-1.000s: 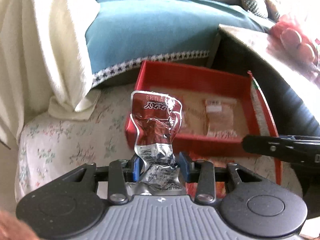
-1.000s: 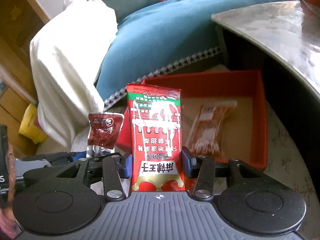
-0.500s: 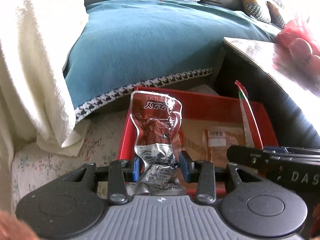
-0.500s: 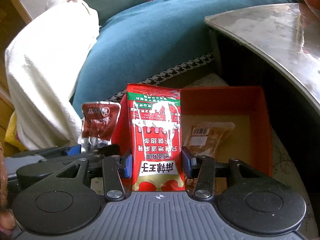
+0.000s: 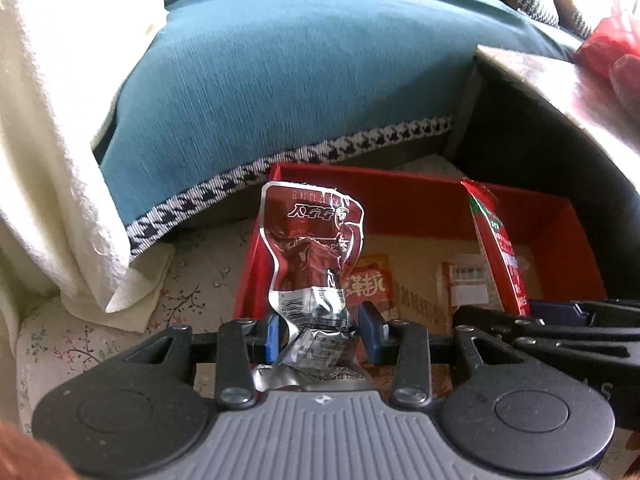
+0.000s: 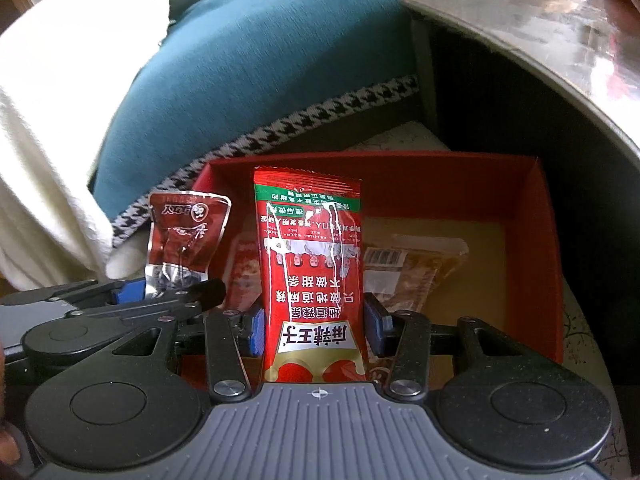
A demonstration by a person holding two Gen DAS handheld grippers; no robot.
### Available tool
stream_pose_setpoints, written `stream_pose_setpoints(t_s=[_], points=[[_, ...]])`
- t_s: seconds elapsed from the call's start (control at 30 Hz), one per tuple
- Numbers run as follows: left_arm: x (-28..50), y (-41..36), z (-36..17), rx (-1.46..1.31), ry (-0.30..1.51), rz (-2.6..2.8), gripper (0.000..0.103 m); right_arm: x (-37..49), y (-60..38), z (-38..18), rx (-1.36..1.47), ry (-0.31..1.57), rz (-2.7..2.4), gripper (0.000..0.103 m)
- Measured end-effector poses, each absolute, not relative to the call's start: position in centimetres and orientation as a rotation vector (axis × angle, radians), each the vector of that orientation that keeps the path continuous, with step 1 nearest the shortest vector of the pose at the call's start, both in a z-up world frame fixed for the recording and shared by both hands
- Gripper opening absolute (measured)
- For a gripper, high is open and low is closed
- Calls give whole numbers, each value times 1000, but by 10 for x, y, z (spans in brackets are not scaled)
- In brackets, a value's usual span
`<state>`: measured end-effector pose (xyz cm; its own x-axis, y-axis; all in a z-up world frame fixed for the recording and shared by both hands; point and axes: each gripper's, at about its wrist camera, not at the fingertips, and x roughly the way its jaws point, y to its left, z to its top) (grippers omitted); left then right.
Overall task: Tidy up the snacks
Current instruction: 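Carry both held snacks over the red box, then lower both snacks into the red box and open both grippers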
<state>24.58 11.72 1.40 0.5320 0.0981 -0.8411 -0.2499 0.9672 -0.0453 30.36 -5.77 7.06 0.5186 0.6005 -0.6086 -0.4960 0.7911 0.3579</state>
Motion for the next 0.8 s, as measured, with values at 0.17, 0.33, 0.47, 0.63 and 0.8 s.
stream_pose_setpoints(t_s=[0.17, 0.33, 0.47, 0.63, 0.8], points=[[251, 116, 1, -159, 1012, 217, 33, 307, -53, 61, 122, 805, 638, 54], [252, 113, -12, -153, 1036, 219, 33, 308, -49, 53, 100, 821, 620, 54], [257, 117, -10, -152, 1054, 220, 33, 306, -48, 52, 92, 819, 620, 54], [263, 119, 1, -136, 1057, 222, 33, 307, -48, 52, 86, 819, 612, 55], [265, 121, 0, -150, 1060, 222, 37, 309, -50, 53, 94, 817, 590, 66]])
